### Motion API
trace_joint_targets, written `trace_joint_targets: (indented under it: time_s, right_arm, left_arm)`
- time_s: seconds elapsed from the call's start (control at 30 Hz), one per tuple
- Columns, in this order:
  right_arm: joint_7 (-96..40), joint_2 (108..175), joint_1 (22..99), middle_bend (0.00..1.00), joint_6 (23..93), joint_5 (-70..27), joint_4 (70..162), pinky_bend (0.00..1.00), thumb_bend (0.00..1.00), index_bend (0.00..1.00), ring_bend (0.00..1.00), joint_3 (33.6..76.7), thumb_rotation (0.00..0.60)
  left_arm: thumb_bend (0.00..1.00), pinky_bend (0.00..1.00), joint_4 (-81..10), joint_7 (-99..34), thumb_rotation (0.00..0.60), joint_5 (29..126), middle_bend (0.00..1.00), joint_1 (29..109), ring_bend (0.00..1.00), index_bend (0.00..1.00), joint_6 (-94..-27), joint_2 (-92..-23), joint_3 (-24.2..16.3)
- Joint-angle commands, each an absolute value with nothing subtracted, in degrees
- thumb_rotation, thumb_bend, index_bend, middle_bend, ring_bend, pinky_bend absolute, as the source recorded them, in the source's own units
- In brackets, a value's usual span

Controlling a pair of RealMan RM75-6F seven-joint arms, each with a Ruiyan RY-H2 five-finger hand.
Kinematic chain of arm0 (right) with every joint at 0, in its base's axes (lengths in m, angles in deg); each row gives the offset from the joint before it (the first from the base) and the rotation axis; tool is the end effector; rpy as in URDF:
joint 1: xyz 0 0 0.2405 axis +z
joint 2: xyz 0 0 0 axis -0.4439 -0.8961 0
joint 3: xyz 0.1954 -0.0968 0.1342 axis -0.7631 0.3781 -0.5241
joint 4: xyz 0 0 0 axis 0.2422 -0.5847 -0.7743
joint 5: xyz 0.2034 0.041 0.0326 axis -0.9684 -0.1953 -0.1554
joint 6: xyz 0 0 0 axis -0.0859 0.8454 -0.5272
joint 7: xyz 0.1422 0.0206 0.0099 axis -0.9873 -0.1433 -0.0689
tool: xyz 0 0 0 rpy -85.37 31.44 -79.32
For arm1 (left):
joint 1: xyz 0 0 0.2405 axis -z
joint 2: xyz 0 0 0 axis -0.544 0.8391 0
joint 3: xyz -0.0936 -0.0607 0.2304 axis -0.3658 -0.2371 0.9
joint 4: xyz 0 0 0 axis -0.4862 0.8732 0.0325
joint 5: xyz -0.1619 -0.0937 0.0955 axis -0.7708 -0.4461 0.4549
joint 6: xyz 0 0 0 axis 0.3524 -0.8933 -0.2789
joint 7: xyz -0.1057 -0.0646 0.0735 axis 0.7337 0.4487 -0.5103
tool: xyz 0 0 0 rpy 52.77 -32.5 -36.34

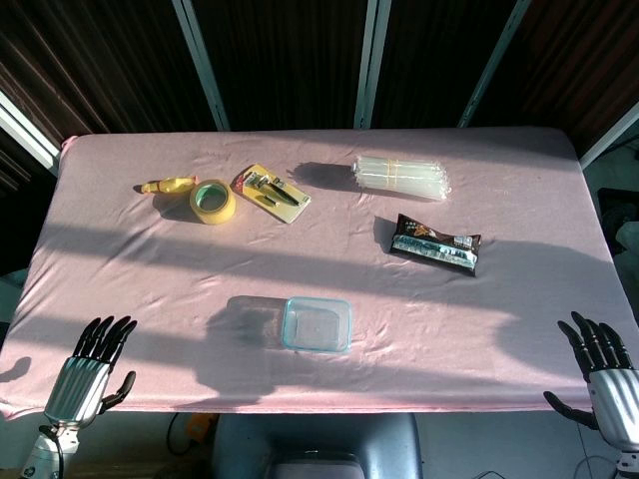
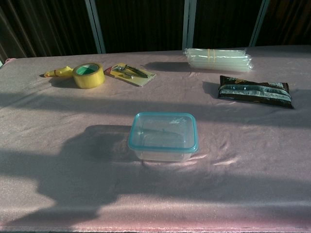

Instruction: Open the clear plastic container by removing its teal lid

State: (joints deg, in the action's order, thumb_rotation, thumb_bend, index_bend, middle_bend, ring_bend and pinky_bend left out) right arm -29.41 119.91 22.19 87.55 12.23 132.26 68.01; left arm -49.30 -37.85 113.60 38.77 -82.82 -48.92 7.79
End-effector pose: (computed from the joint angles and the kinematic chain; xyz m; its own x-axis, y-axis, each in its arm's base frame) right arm -0.3178 -0.1109 0.1720 0.4181 -0.0217 0.9081 -0.9080 -0.0403 0.4171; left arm -0.2872 0.1588 0.0869 0.4236 0.0633 0.9036 0.8864 -0.2347 -0.3990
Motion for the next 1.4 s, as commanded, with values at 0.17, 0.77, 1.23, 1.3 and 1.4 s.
trace_joint_targets:
  time_s: [0.17, 0.77, 1.23, 1.3, 1.4]
  right_arm:
    - [-29.0, 120.1, 22.2, 0.00, 87.4, 12.2, 132.4, 0.00, 0.24, 0.00, 0.00, 68.0, 0.600]
    - [-25.0, 121.1, 24.7, 0.00, 82.9, 11.8, 134.5, 0.00, 0.24, 0.00, 0.00, 67.7, 0.600]
    - [-24.6, 120.9, 25.5, 0.00, 81.2, 10.2, 135.1, 0.00, 0.24, 0.00, 0.00, 67.4, 0.600]
    - [-24.5, 120.9, 25.5, 0.00, 81.2, 10.2, 135.1, 0.00, 0.24, 0.00, 0.00, 67.4, 0.600]
    - [-24.6, 120.8, 25.5, 0.00, 81.2, 10.2, 135.1, 0.00, 0.24, 0.00, 0.00, 67.5, 0.600]
  left_arm:
    - [0.30, 0.02, -48.7, -31.1, 0.600, 118.2, 0.00, 41.0, 0.00, 0.00, -81.9, -48.8, 9.6]
    - [0.24, 0.00, -51.8, -20.7, 0.600, 120.4, 0.00, 64.5, 0.00, 0.00, -60.0, -58.1, 2.5]
    - [0.23, 0.00, -47.2, -31.0, 0.600, 107.5, 0.00, 71.9, 0.00, 0.00, -47.3, -67.5, -2.1]
    - [0.23, 0.00, -46.6, -31.5, 0.600, 106.2, 0.00, 72.4, 0.00, 0.00, -46.7, -68.2, -2.4]
    - [0.23, 0.00, -45.3, -31.9, 0.600, 104.8, 0.00, 73.2, 0.00, 0.00, -46.4, -69.7, -2.7]
